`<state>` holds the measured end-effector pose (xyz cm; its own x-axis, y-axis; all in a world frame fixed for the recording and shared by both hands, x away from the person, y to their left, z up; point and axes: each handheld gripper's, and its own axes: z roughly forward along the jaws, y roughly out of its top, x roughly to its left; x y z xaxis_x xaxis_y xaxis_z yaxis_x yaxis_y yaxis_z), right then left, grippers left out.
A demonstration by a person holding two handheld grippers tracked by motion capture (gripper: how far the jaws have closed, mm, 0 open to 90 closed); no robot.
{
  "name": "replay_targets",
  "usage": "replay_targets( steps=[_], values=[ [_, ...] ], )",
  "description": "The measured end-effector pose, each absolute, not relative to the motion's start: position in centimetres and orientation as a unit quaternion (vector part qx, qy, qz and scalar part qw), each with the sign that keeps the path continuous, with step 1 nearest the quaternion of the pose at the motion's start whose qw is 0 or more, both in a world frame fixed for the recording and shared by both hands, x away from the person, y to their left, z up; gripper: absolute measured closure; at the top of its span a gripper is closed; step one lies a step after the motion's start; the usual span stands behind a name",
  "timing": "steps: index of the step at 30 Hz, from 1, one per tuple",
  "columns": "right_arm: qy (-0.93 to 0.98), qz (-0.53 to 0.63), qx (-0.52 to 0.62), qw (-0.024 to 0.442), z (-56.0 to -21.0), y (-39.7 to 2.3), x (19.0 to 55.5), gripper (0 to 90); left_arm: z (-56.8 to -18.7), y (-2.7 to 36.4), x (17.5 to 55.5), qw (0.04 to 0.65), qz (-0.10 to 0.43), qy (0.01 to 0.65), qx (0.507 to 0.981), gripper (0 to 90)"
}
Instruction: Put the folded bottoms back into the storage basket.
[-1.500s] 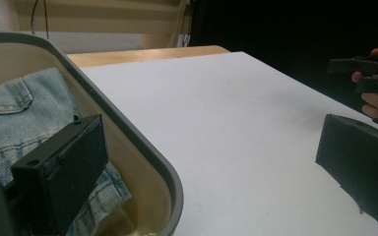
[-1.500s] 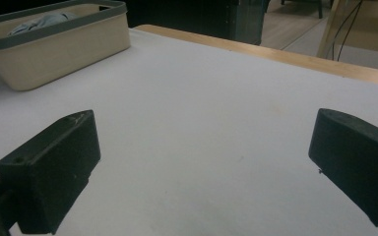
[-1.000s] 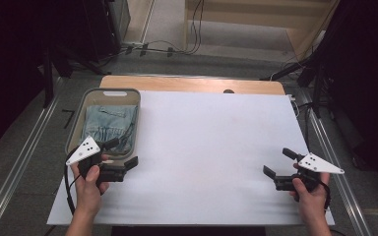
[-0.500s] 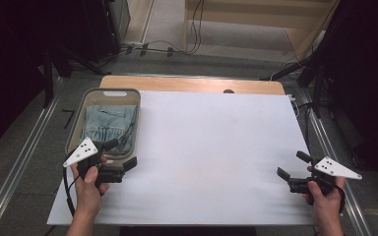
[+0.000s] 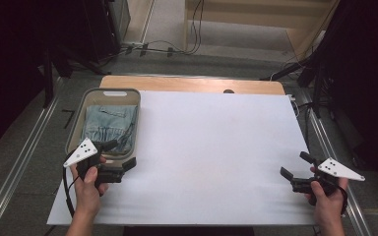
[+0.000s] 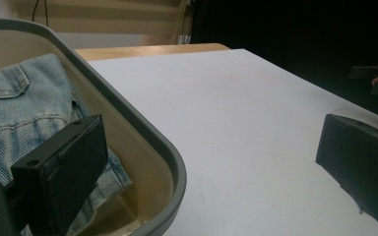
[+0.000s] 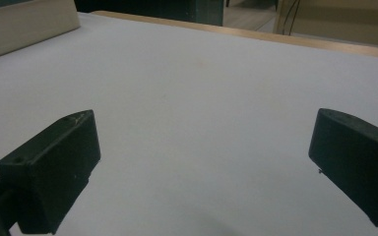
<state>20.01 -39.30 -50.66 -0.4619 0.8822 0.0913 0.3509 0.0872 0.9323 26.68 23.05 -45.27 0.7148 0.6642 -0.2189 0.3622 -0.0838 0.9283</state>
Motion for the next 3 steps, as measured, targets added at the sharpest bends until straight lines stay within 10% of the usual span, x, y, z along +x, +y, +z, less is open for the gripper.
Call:
replay_targets(
  steps=[3],
  values=[
    [0.683,0.508,0.451,0.268,-50.51,-39.36,19.89,0.0,-45.18,22.87,26.70,0.574,0.133,0.352,0.727,0.0]
  ],
)
